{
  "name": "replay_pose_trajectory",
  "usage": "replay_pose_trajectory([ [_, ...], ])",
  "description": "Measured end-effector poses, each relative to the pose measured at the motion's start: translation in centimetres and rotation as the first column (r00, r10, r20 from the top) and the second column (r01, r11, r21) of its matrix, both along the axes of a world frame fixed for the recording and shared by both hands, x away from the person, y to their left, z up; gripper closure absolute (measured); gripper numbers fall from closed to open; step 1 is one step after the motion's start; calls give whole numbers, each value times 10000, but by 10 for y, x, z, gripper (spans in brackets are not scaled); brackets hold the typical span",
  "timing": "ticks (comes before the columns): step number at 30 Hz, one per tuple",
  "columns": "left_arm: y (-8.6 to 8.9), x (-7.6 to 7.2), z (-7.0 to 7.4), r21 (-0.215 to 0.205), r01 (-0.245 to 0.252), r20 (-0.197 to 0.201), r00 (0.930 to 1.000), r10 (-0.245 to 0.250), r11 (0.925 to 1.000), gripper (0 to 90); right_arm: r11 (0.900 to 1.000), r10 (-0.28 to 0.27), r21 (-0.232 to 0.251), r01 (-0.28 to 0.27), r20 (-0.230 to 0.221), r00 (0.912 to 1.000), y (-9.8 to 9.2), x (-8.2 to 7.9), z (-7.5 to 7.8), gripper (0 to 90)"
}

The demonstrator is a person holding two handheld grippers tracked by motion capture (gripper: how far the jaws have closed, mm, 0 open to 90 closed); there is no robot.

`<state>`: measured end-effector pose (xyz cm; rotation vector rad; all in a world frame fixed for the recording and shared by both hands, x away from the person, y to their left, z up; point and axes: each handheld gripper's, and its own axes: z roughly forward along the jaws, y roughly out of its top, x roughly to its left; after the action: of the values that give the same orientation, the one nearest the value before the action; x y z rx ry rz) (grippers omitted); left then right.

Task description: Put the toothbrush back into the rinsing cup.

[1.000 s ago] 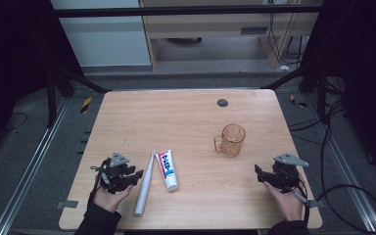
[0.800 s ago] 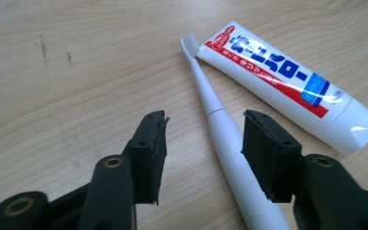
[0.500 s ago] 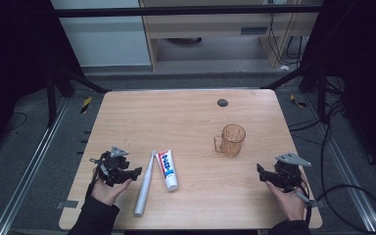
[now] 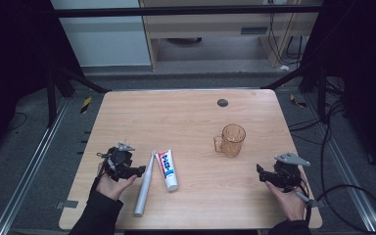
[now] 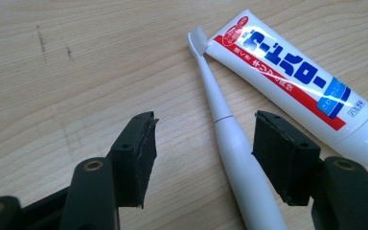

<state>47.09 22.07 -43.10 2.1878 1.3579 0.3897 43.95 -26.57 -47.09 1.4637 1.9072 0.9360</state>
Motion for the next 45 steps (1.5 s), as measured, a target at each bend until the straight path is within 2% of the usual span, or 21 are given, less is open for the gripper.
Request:
replay_pose_trajectory([
  [14, -16, 4, -9, 454, 384, -648, 9973, -354, 9982, 400, 10000, 11, -24, -11, -78, 10000, 0, 0, -2, 215],
  [23, -21, 8, -12, 529, 380, -1106, 9933, -320, 9979, 431, 9999, 143, -35, -143, -152, 9998, 2, 2, -3, 222],
  [27, -23, 10, -14, 535, 219, -1291, 9915, -149, 9983, 444, 9999, 164, -27, -165, -181, 9997, 3, 2, -3, 226],
  [39, -27, 14, -21, 492, 10, -1597, 9871, 69, 9988, 514, 9995, 299, -103, -302, -292, 9991, 3, 3, -4, 232],
  [42, -28, 15, -24, 546, 7, -1840, 9829, 94, 9985, 526, 9993, 342, -156, -347, -353, 9988, 4, 2, -5, 234],
  [45, -29, 16, -25, 602, -44, -1869, 9823, 156, 9982, 545, 9991, 394, -153, -400, -403, 9984, 4, 3, -5, 234],
])
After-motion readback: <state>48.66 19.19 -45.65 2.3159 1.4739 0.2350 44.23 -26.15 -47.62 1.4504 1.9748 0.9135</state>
